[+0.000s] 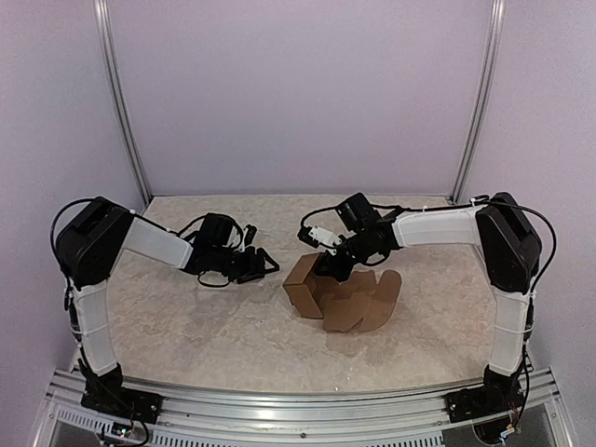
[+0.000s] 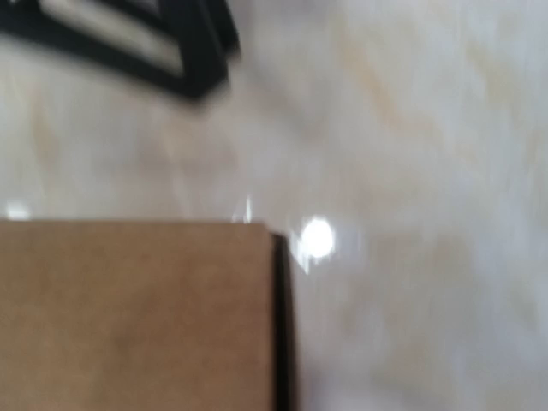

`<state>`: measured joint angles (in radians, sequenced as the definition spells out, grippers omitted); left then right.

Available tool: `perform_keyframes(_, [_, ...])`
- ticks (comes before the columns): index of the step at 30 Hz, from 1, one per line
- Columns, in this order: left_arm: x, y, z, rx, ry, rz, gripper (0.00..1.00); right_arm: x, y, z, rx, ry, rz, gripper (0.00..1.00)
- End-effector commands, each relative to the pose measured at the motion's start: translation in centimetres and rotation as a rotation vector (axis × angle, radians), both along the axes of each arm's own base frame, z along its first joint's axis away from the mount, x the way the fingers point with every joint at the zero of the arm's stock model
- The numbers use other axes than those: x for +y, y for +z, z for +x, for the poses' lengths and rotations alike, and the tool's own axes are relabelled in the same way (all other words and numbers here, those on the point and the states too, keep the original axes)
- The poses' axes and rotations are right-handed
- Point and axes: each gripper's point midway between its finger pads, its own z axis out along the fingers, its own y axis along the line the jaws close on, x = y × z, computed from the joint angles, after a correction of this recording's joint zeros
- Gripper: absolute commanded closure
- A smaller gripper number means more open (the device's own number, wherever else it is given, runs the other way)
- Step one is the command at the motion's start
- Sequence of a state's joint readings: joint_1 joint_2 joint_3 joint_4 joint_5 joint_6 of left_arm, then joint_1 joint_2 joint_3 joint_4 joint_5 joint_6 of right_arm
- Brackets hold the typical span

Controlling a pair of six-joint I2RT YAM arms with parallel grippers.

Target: Fold the paper box

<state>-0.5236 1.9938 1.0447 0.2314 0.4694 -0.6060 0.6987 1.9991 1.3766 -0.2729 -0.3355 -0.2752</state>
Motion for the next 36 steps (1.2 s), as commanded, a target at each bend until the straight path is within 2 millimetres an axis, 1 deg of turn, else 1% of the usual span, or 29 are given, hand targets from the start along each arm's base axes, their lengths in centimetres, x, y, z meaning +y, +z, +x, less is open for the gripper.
perform_keyframes(1, [0.9,-0.2,-1.3,-0.001,-0.007,0.053,0.36,-6.0,-5.1,-5.0,0.164,0.069,-0.37,1.0])
perform_keyframes(5, [1.7,-0.1,-2.1,-0.005,-0.004,0.074,0.36,-9.6,-7.0,-7.4,0.211,0.144,-0.616,1.0])
perform_keyframes(8, [2.1,0.3,-2.6,-0.019,-0.002,0.082,0.36,-11.5,-7.8,-8.8,0.224,0.197,-0.76,1.0])
perform_keyframes(10, [2.4,0.5,-2.8,-0.027,-0.002,0.087,0.36,-12.2,-7.7,-9.6,0.231,0.227,-0.825,1.0])
perform_keyframes(13, [2.6,0.7,-3.0,-0.037,0.001,0.09,0.36,-12.5,-6.5,-9.7,0.203,0.24,-0.894,1.0])
perform_keyframes(15, [2.7,0.7,-3.2,-0.042,0.0,0.093,0.36,-12.3,-5.1,-9.3,0.166,0.239,-0.931,1.0])
perform_keyframes(17, [2.8,0.7,-3.3,-0.045,0.001,0.093,0.36,-11.4,-3.7,-8.7,0.115,0.224,-0.912,0.99])
perform_keyframes(18, [2.9,0.7,-3.3,-0.047,0.001,0.092,0.36,-10.9,-3.4,-8.6,0.103,0.22,-0.893,0.94])
perform_keyframes(21, [2.9,0.5,-3.6,-0.047,0.0,0.082,0.36,-9.8,-3.3,-9.2,0.115,0.23,-0.814,0.86])
perform_keyframes(25, [2.8,0.5,-4.1,-0.055,-0.006,0.069,0.36,-8.4,-3.2,-9.1,0.06,0.221,-0.694,0.79])
perform_keyframes(32, [2.5,0.6,-4.6,-0.062,-0.016,0.051,0.36,-6.2,-1.7,-9.1,-0.025,0.232,-0.52,0.75])
perform_keyframes(36, [1.5,0.8,-5.1,-0.064,-0.038,0.029,0.36,-5.2,-1.1,-8.9,-0.045,0.223,-0.452,0.75])
